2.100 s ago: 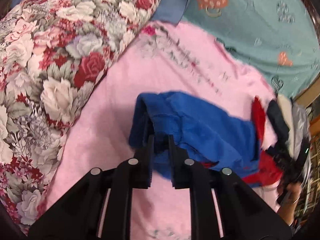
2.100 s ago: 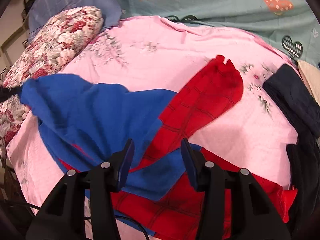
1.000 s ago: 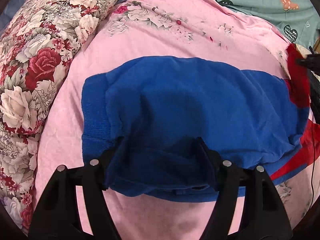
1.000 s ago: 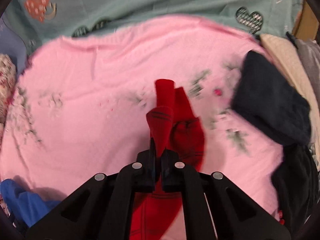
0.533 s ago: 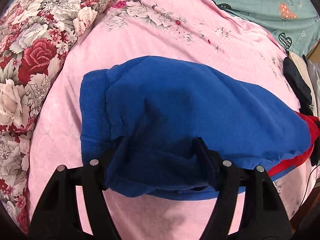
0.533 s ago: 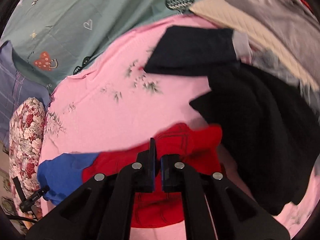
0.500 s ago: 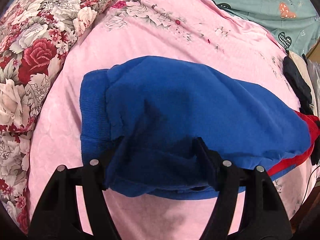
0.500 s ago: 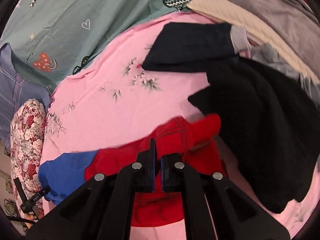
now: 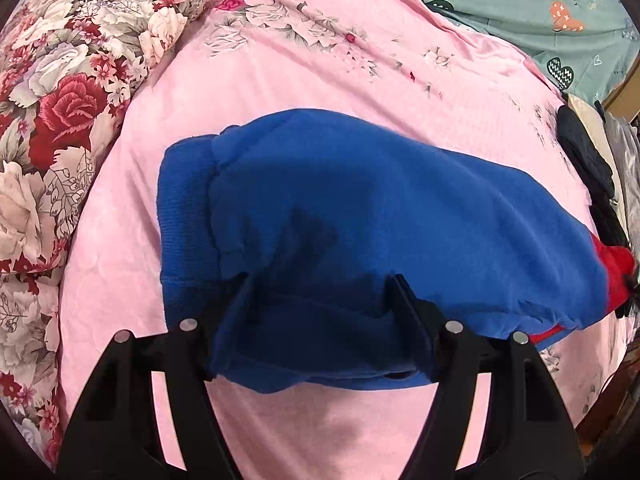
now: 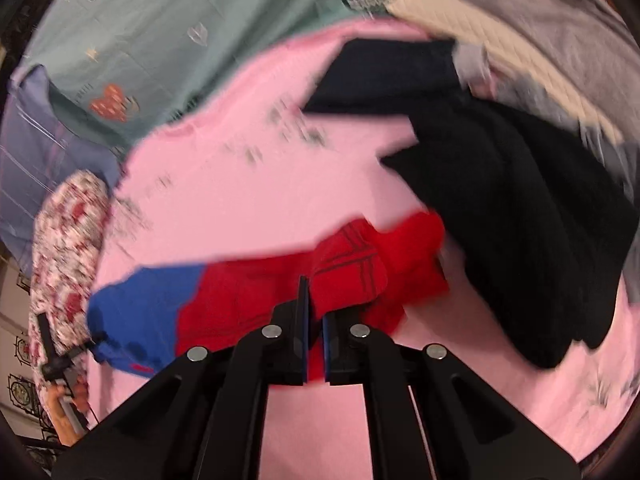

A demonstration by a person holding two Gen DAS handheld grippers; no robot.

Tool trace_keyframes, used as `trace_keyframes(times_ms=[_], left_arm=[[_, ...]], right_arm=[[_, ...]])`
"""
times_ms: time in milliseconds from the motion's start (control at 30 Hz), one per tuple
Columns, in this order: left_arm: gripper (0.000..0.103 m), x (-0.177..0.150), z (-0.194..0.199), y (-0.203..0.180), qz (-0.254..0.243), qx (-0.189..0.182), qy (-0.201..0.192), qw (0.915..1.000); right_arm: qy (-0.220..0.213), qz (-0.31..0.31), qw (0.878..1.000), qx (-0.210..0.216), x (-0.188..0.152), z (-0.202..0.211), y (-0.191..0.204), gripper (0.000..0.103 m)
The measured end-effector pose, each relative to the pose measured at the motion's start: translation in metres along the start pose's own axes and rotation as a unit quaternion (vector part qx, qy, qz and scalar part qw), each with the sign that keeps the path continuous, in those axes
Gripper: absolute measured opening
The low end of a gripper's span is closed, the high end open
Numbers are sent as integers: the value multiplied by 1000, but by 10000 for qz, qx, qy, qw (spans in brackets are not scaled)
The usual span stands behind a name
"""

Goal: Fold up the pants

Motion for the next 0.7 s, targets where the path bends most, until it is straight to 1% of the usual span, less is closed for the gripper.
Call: trace_keyframes(times_ms=[33,67,100,133,167,200,233,267,300,333,400,467,500,533,567,600,633,667,700], left_arm=[[71,0,1,0,-15,9,7,10000],[71,0,1,-1,-33,45,12,10000],[71,-1,2,-2,-38,75,13,10000],[71,-1,4,-2,-30,93,12,10000],[71,-3,6,-2,-17,98,10,10000],[72,-3,8,-3,-9,101,0,9999],[74,-5,10,-3,-7,88,-41,10000],[79,-6,13,-3,-10,49,-91,9999],[81,-8,14,-4,-16,16,-116,9999],[81,-8,14,-3,-12,23,-118,9999],[81,-10,12,-2,21,62,-83,9999],[81,-11,11,-1,32,70,-81,9999],[81,-10,10,0,10,92,-77,9999],[81,-10,10,0,-9,120,-67,9999],[81,-10,10,1,-24,136,-53,9999],[81,-10,8,2,-43,159,-19,9999],[81,-9,8,3,-57,166,9,9998],[81,-9,7,4,-79,139,35,9999],[81,-9,7,5,-100,107,44,9999]], right_arm=[[306,-142,9994,-122,-8,-12,-11,20],[487,-249,9983,-199,-13,-17,-17,27],[572,-310,9977,-195,-15,-19,-20,32],[529,-340,9980,-96,-15,-16,-22,32],[381,-299,9988,-41,-13,-8,-20,32],[189,-202,9996,-40,-11,0,-17,35],[1,-96,9999,-82,-8,8,-13,50],[-210,-1,9997,-124,-5,15,-9,60],[-496,120,9986,-145,-1,23,-3,70],[-595,157,9979,-185,2,24,-1,71],[-676,136,9973,-256,6,20,-2,71],[-527,35,9969,-588,13,2,-7,71],[-383,-77,9970,-674,16,-11,-12,65],[-282,-149,9981,-521,17,-17,-17,43],[-191,-202,9989,-368,17,-23,-19,28],[-243,-249,9989,-299,18,-23,-19,23],[-473,-213,9981,-327,20,-16,-16,21],[-775,-74,9963,-369,23,-6,-12,21],[-932,-14,9949,-388,25,1,-10,21]])
Point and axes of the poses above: each gripper's, at about its wrist camera, not at the fingertips, and z roughly against the way its jaws point, y to its left, x to its top, the point moved 1 cm from there along -z, roughly the way its jaws point, and after that the axes turned 2 degrees about -x, right-handed, at the moved point
